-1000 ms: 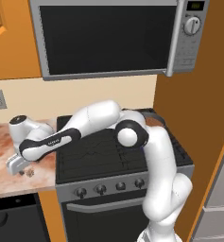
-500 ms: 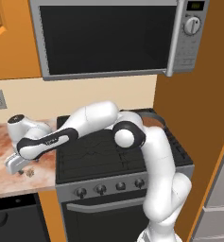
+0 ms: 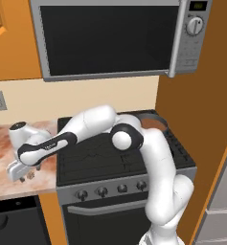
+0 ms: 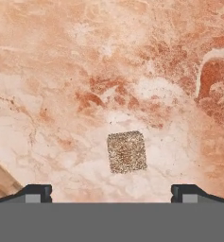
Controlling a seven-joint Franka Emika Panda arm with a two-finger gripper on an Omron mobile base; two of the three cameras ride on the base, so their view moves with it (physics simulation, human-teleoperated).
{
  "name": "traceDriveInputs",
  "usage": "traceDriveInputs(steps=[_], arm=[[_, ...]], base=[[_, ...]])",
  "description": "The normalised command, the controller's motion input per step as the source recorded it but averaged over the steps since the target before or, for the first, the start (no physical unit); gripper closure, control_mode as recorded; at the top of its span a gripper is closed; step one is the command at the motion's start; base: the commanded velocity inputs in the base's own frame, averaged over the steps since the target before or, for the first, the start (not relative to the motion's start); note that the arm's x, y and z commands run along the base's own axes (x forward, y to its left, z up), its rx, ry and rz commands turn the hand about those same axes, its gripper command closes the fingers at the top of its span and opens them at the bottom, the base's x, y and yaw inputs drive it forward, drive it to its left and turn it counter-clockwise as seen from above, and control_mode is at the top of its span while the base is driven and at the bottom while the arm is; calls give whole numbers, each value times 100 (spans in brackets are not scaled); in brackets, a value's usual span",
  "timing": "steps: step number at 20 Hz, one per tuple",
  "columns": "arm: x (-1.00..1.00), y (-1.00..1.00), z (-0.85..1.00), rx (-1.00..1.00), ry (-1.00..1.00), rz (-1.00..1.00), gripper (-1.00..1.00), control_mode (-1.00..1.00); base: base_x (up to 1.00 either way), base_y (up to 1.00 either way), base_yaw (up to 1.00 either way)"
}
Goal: Pick up the sugar cube(s) and place them in the saucepan with hot chocolate.
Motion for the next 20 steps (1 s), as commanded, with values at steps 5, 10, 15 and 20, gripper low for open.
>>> traceDriveInputs(steps=[5, 10, 15, 20], arm=[[5, 0, -9, 0, 8, 0, -100, -100], [11, 0, -8, 0, 9, 0, -100, -100], [23, 0, -8, 0, 3, 0, -100, -100], [9, 0, -3, 0, 0, 0, -100, -100]], base=[[0, 0, 0], [0, 0, 0], [0, 0, 0], [0, 0, 0]])
